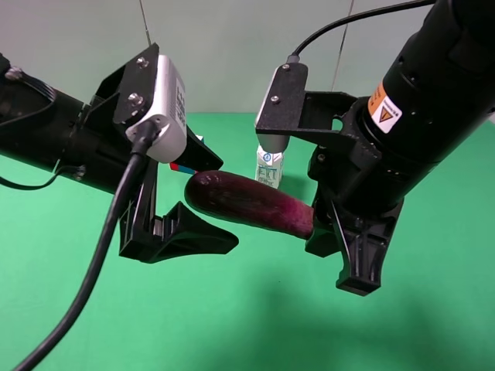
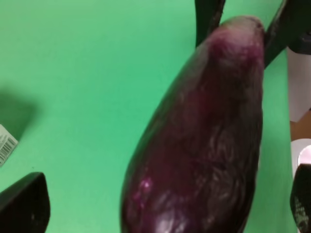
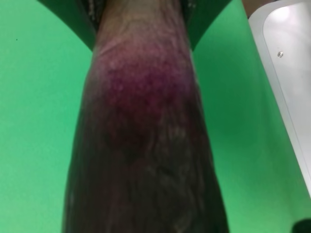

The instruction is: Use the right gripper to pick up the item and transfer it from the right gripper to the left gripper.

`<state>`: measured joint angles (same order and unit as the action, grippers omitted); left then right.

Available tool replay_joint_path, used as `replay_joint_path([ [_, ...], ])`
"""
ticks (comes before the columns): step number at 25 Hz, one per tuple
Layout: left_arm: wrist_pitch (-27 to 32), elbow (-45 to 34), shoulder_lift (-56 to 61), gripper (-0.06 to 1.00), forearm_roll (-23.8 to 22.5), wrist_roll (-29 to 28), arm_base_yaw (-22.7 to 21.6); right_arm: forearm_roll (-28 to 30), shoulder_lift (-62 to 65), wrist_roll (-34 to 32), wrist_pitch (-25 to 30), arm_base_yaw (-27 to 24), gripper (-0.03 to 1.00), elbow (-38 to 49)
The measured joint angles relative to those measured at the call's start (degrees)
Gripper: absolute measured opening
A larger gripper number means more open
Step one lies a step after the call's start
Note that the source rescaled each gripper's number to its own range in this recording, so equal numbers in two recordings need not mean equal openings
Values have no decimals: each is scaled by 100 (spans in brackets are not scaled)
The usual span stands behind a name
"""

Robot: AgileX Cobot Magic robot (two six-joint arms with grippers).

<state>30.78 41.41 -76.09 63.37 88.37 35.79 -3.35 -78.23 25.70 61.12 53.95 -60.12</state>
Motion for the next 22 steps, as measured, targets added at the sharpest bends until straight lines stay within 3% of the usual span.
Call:
replay_joint_path([
  [5, 0, 0, 0, 87, 1, 4, 0, 0, 0, 15, -17, 0, 0, 0],
  [13, 33, 0, 0, 34, 16, 111, 0, -6, 0, 344, -45, 0, 0, 0],
  [22, 263, 0, 0, 2, 3, 131, 6, -28, 0, 1114, -247, 0, 0, 0],
])
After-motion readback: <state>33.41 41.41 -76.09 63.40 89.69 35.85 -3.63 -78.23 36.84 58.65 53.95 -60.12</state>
